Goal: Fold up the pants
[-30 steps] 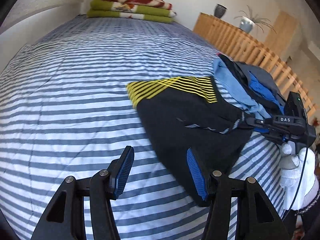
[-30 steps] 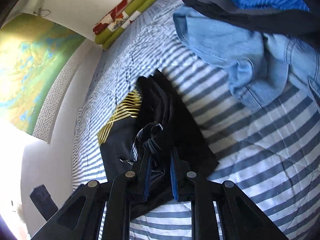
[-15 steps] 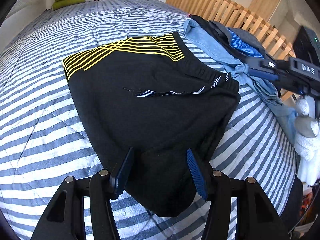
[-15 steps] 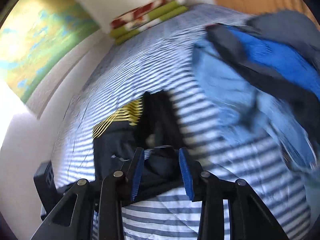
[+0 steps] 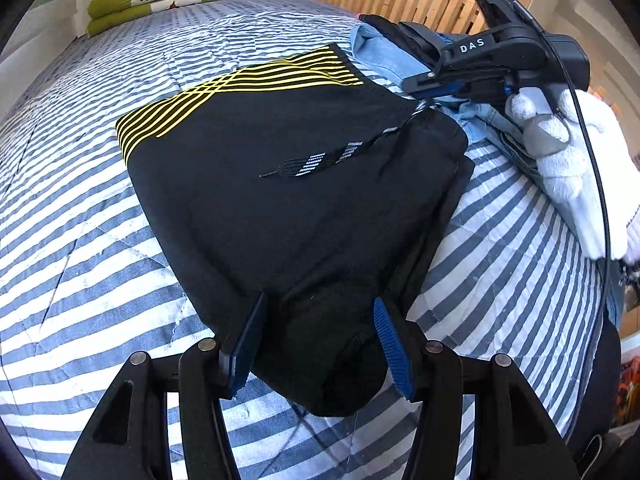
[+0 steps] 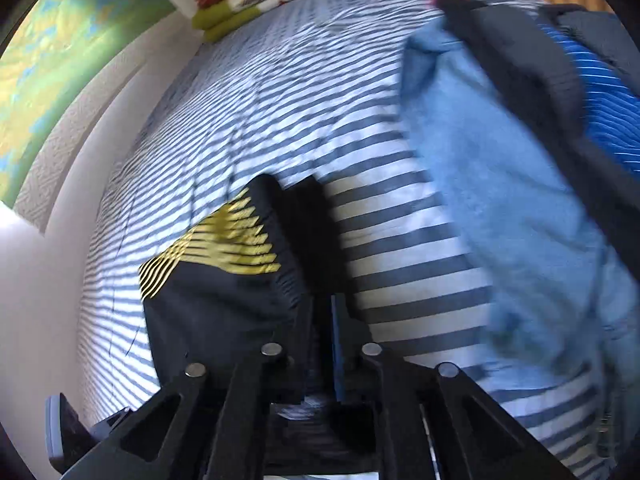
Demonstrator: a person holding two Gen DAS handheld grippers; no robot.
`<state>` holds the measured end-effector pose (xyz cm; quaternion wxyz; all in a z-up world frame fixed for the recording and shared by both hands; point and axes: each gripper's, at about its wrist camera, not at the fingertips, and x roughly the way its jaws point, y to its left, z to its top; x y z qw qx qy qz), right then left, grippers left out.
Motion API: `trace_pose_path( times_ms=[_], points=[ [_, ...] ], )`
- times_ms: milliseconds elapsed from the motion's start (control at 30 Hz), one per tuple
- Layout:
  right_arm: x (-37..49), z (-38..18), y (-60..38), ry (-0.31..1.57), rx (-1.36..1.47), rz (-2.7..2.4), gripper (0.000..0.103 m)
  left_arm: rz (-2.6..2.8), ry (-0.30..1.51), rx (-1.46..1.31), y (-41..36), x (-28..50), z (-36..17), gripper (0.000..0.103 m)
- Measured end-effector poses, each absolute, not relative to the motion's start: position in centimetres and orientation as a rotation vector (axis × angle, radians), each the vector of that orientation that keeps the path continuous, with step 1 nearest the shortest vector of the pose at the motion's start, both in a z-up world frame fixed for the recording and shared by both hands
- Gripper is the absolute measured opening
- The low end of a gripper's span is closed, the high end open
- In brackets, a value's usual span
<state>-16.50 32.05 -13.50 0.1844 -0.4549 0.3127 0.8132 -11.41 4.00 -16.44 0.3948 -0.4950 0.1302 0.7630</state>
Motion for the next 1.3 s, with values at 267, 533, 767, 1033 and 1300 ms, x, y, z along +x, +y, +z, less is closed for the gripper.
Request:
trace_pose_path(
  times_ms=[267,533,767,1033,1300],
  points=[
    [-14.4,-12.0,27.3,0.657,-1.367,2.465,0.039,1.937,0.278,-1.211,4.1,-10.8,-14.7,0.059],
    [-15.5,-14.8,26.8,0.576,-1.534,2.338,0.03,1.919,0.454,-1.219,5.8,-10.3,-16.1,0.032],
    [-15.4,-13.3,27.2,0.441,-1.578,2.291,0.041,1.843,0.415,-1.216,4.8,-9.3,-14.4,0.042],
    [-16.4,-7.2,24.5,0.242,-1.336,2.427,0.044,1.961,0.31,-1.133,1.3,-11.5,-10.6,0.051],
    [-25.2,-10.0,26.1,0.502,-1.343,2.597,0.044,1.962,0.284,-1.213,2.7,-15.8,-13.3,0.051]
  ],
)
